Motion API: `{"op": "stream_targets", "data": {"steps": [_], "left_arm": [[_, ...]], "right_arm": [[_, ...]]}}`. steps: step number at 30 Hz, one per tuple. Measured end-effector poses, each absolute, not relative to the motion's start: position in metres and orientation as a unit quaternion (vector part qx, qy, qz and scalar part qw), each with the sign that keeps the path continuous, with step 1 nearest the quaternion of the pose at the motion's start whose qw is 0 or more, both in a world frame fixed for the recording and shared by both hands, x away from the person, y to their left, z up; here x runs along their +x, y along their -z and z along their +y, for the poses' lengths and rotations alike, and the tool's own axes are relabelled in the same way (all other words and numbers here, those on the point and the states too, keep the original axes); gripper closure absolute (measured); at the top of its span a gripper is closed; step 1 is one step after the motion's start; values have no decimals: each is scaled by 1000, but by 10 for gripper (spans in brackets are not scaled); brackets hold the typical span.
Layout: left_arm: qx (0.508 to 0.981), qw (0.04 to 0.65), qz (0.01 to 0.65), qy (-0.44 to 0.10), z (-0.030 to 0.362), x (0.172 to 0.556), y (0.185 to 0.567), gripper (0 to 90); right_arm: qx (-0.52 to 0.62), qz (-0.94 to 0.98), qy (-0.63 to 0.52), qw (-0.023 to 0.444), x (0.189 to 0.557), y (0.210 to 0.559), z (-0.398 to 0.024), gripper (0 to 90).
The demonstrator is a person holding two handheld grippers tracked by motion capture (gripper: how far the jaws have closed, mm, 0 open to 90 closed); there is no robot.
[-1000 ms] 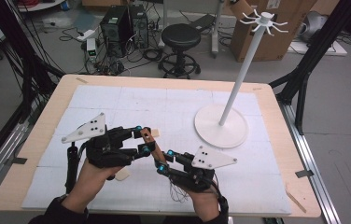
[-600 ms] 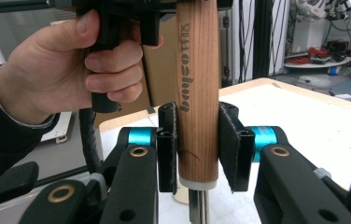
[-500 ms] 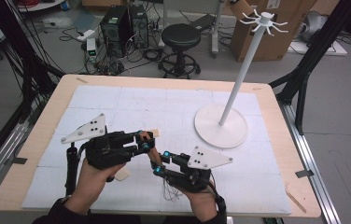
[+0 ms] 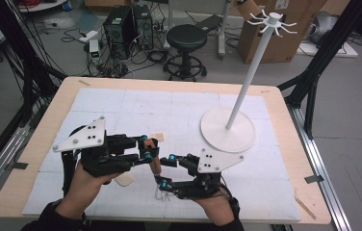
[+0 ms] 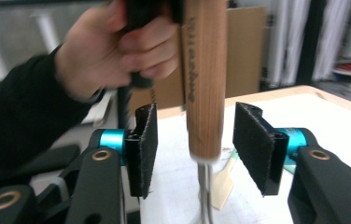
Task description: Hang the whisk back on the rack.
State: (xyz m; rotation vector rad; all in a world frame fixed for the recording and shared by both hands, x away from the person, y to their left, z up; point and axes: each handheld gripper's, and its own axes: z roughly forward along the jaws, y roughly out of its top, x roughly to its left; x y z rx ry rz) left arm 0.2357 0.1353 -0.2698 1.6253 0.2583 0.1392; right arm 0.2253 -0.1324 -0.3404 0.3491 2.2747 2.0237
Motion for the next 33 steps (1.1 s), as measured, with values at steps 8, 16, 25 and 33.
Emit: {"op": "stream_targets", "data": {"steps": [8, 16, 25, 33], "left_arm": [[737, 671, 69, -41, 138, 233, 262, 752], [737, 674, 45, -19, 134, 232, 264, 752], [728, 686, 25, -3, 133, 230, 264, 752], [708, 703, 68, -26, 136, 230, 265, 549]], "right_arm": [[45, 769, -637, 8, 237, 339, -135, 250], [54, 759, -649, -6, 237, 341, -124, 200], [7, 741, -671, 10, 229, 347, -116, 707], [43, 722, -691, 5, 229, 348, -116, 727]]}}
